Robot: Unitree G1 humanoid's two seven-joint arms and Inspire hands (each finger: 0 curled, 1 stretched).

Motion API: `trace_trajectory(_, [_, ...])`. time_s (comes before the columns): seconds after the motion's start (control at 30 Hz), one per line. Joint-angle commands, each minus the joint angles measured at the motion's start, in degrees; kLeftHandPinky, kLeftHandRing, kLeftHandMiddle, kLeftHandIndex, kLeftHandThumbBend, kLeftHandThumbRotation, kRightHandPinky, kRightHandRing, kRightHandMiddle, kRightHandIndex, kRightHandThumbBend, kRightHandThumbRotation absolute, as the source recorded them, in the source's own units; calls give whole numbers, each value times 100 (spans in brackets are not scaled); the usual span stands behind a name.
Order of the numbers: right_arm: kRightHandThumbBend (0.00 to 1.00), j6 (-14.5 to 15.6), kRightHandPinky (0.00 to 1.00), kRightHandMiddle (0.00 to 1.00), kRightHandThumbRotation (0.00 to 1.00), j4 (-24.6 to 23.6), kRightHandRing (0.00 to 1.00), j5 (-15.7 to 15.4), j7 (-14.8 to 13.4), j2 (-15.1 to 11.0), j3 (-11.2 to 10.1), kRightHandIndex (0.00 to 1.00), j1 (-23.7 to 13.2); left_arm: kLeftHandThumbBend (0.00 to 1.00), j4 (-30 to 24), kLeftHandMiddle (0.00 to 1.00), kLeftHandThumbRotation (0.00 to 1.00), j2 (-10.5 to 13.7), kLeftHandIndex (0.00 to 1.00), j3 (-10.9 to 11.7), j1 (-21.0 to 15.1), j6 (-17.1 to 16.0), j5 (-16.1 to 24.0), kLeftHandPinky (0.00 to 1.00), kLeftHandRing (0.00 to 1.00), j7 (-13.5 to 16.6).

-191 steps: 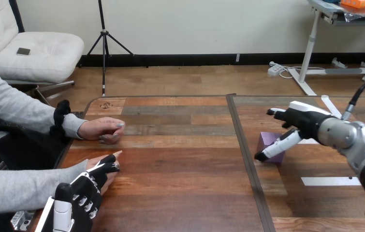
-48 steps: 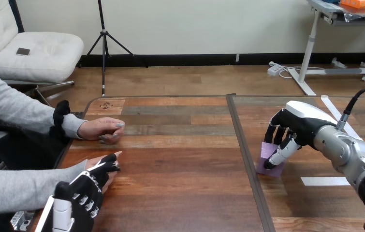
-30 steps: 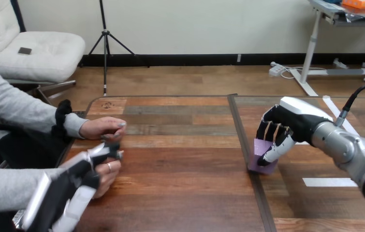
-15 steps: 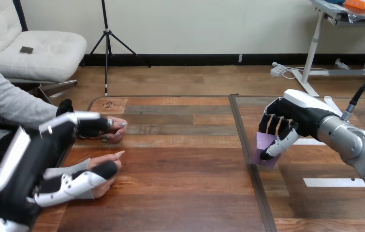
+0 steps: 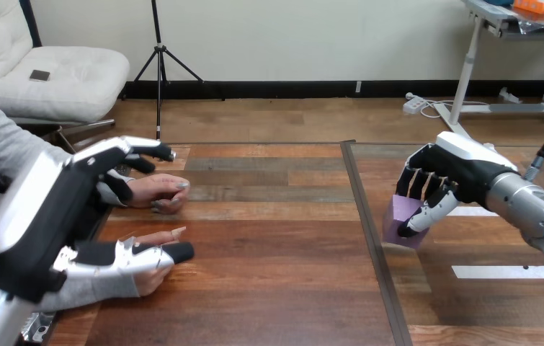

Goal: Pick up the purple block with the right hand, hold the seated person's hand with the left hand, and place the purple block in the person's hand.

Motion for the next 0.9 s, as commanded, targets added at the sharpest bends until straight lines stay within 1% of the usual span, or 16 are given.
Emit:
trace_trajectory(0.0, [73,-116,43,49,0,-321,46,112,-79,-158,-156,47,-198,100,-126,76,35,393,71,30,-426,244,454,49,69,144])
trace_trajectory(0.17, [73,-100,43,49,0,-308,46,129,-63,-159,-167,47,-203,100,105,76,34,619,73,-58,-599,312,632,50,69,155])
trace_trajectory(0.27, [73,-74,43,49,0,-320,46,137,-84,-157,-176,47,-199,100,342,77,32,757,74,-124,-727,278,680,50,69,157])
trace_trajectory(0.37, [73,-65,43,49,0,-319,45,126,-104,-160,-168,47,-200,100,592,77,31,925,74,-208,-851,212,796,51,69,164])
trace_trajectory(0.4, [73,-90,43,49,0,-315,45,120,-124,-166,-164,47,-195,100,668,77,31,1015,74,-255,-893,223,898,52,69,141])
trace_trajectory(0.47, [73,-122,42,49,0,-310,45,114,-145,-175,-160,47,-189,100,739,77,34,1119,75,-315,-932,242,1009,52,69,127])
trace_trajectory(0.57, [74,-118,42,48,0,-298,45,111,-135,-184,-155,47,-195,100,1016,77,39,1288,75,-459,-1045,132,1052,54,69,72])
trace_trajectory(0.67, [74,-108,42,48,0,-294,44,102,-142,-193,-149,47,-197,100,1246,77,39,1399,75,-589,-1132,64,1024,55,70,28])
trace_trajectory(0.8, [74,-116,42,48,0,-293,45,98,-136,-218,-147,47,-197,100,1594,77,40,1606,75,-838,-1284,74,1242,57,70,-22])
trace_trajectory(0.87, [74,-124,42,49,0,-297,45,101,-126,-229,-149,47,-196,100,1697,77,42,1694,76,-930,-1333,94,1302,59,71,-58])
